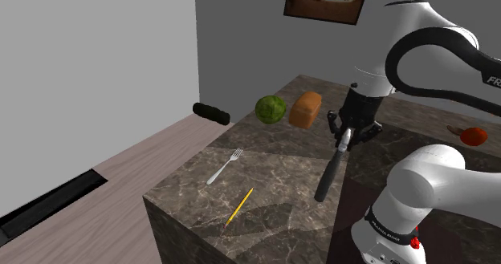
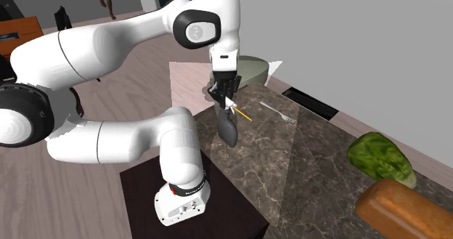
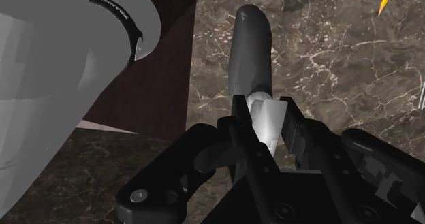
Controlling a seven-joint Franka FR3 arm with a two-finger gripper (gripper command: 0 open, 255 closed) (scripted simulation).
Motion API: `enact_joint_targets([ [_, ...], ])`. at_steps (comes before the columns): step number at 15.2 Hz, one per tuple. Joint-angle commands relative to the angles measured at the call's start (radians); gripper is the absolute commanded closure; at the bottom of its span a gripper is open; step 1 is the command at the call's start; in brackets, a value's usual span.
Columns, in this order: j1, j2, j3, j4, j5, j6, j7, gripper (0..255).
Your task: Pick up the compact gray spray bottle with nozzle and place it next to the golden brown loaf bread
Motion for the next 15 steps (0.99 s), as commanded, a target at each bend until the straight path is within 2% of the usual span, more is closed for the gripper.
enact_joint_targets([
  [1, -0.007, 0.012, -0.011, 0.03, -0.011, -0.017, -0.001, 255],
  [15, -0.043, 0.11, -0.066, 0.252, -0.069, -0.141, 0.001, 255],
])
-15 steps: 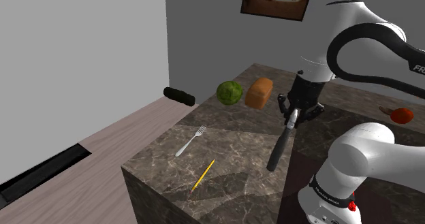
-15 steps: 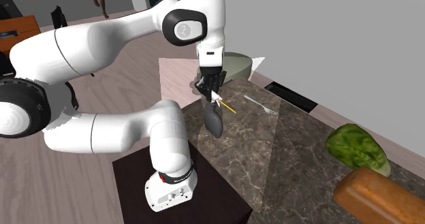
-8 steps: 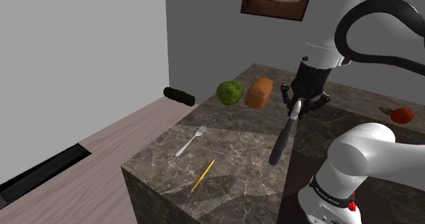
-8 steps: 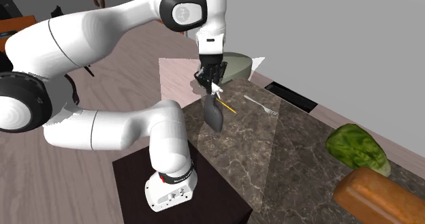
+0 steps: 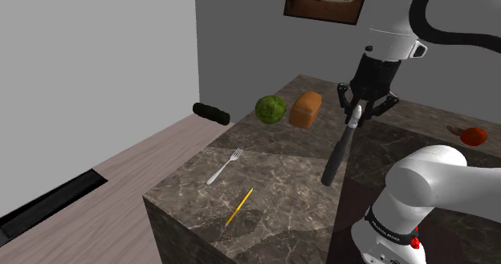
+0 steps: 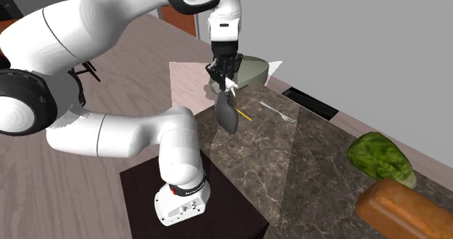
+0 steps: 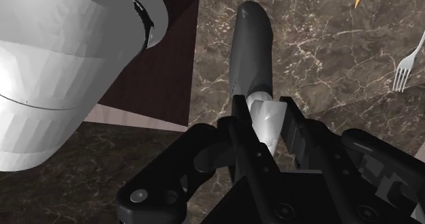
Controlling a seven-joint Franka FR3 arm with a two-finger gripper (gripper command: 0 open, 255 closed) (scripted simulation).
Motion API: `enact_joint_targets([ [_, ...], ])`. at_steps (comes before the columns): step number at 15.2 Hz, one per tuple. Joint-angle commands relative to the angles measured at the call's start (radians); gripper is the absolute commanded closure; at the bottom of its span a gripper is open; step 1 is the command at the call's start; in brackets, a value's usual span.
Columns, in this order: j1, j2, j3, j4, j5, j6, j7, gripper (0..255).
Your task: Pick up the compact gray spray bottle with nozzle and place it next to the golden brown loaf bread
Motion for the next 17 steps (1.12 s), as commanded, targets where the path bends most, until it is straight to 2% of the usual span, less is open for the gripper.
enact_joint_targets([
  [1, -0.004, 0.017, -0.004, 0.034, -0.005, -0.017, 0.003, 255],
  [17, -0.033, 0.155, -0.042, 0.317, -0.048, -0.163, 0.013, 255],
])
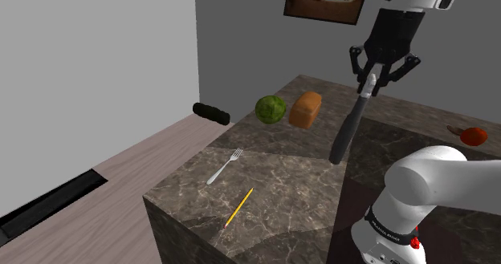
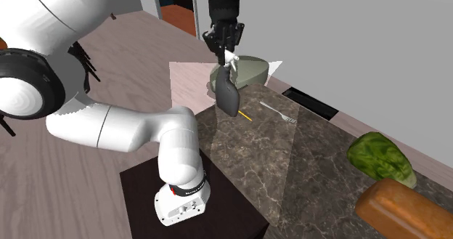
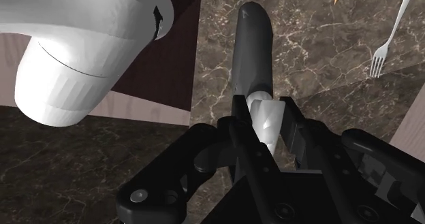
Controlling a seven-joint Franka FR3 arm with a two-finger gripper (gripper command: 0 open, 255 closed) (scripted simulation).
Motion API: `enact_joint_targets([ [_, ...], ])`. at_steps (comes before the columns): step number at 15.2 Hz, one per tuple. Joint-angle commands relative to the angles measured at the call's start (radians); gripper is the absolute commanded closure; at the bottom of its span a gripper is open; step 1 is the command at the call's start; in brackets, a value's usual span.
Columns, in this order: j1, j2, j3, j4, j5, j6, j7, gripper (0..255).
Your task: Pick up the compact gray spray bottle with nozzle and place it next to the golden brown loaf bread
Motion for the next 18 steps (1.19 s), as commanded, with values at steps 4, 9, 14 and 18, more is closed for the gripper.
enact_joint_targets([
  [4, -0.009, 0.051, -0.011, 0.098, -0.013, -0.048, 0.002, 255],
  [9, -0.016, 0.102, -0.017, 0.199, -0.022, -0.098, 0.008, 255],
  [14, -0.023, 0.154, -0.037, 0.274, -0.047, -0.125, -0.009, 255],
  [18, -0.028, 0.208, -0.106, 0.273, -0.119, -0.08, -0.092, 255],
])
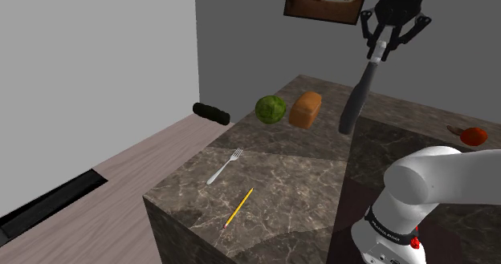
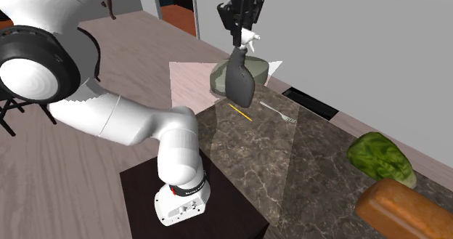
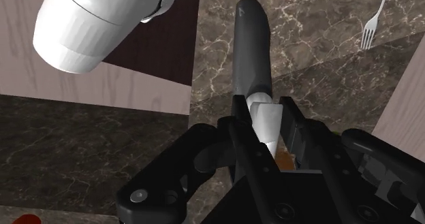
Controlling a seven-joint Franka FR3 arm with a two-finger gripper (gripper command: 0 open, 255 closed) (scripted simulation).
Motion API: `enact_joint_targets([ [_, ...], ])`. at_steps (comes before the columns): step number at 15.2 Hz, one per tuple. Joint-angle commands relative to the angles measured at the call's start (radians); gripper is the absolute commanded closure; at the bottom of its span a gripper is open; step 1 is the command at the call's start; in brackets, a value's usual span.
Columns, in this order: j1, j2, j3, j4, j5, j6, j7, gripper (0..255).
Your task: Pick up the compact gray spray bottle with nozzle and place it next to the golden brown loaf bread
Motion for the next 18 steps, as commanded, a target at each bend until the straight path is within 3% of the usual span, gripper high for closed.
enact_joint_targets([
  [1, -0.004, 0.036, -0.033, 0.013, -0.035, 0.019, -0.04, 255],
  [10, -0.024, 0.21, -0.181, 0.087, -0.157, 0.115, -0.213, 255],
  [18, -0.045, 0.417, -0.304, 0.237, -0.213, 0.18, -0.36, 255],
])
